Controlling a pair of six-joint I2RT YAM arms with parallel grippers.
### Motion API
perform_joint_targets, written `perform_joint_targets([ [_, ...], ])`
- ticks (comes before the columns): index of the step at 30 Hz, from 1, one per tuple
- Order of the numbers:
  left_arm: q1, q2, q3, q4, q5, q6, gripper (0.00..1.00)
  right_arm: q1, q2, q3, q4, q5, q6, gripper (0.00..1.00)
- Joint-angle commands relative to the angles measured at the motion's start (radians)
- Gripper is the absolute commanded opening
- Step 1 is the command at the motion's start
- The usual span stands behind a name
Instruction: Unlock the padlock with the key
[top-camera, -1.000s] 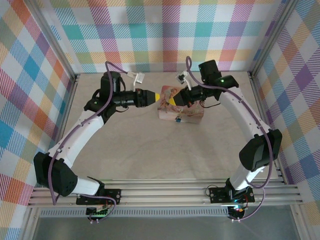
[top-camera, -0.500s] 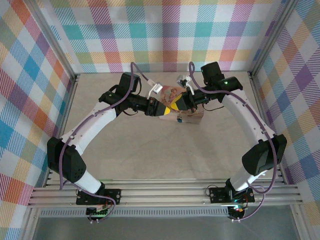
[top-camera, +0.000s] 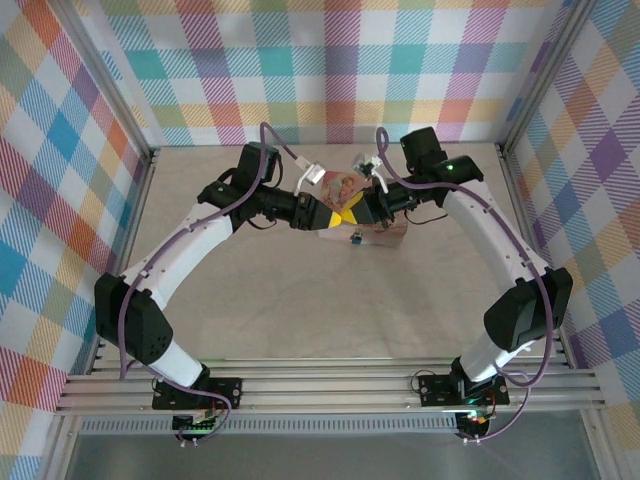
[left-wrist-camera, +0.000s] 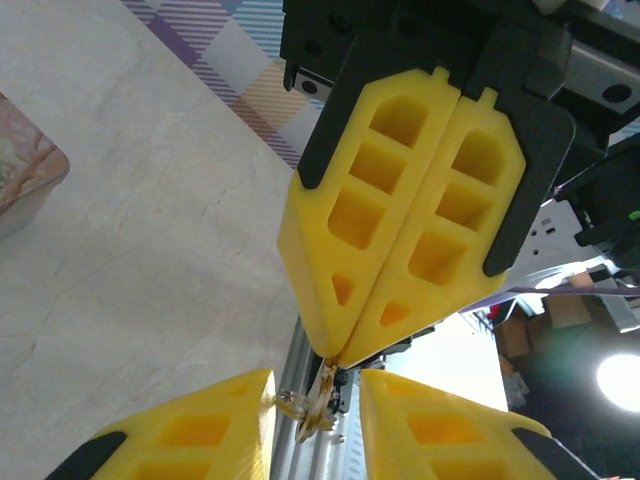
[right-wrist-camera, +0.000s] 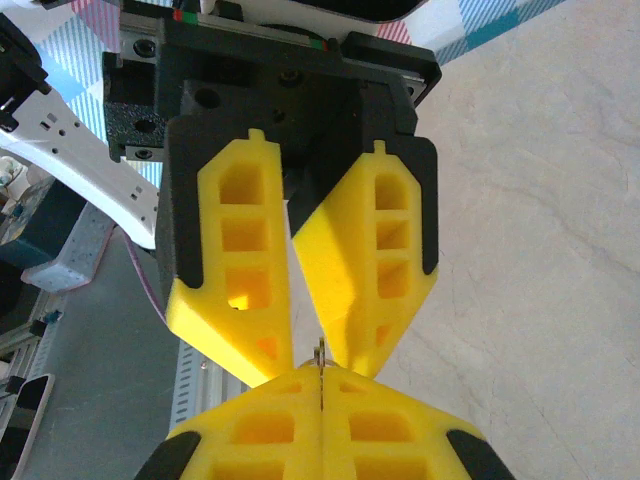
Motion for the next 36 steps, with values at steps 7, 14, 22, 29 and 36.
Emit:
perform_joint_targets([
  [7,0.002,0.025,0.024,0.013,0.047,-0.019,0.0,0.005,-0.044,-0.027,0.088,-0.025,0.061,0.0],
  [14,0.003,0.006,-0.013,0.049,-0.059,-0.068,0.0,-0.035,-0.116,-0.139,0.458,0.102,0.546,0.34],
  [22,0.002,-0.061,-0.177,0.397,-0.218,-0.302,0.0,-0.052,-0.167,-0.267,0.716,0.164,1.026,0.43],
  [29,0.003,-0.084,-0.2,0.506,-0.252,-0.378,0.0,-0.049,-0.173,-0.363,0.832,0.166,1.234,0.41],
  [36,0.002,-0.103,-0.189,0.518,-0.262,-0.38,0.0,-0.049,-0.162,-0.403,0.916,0.165,1.365,0.35],
])
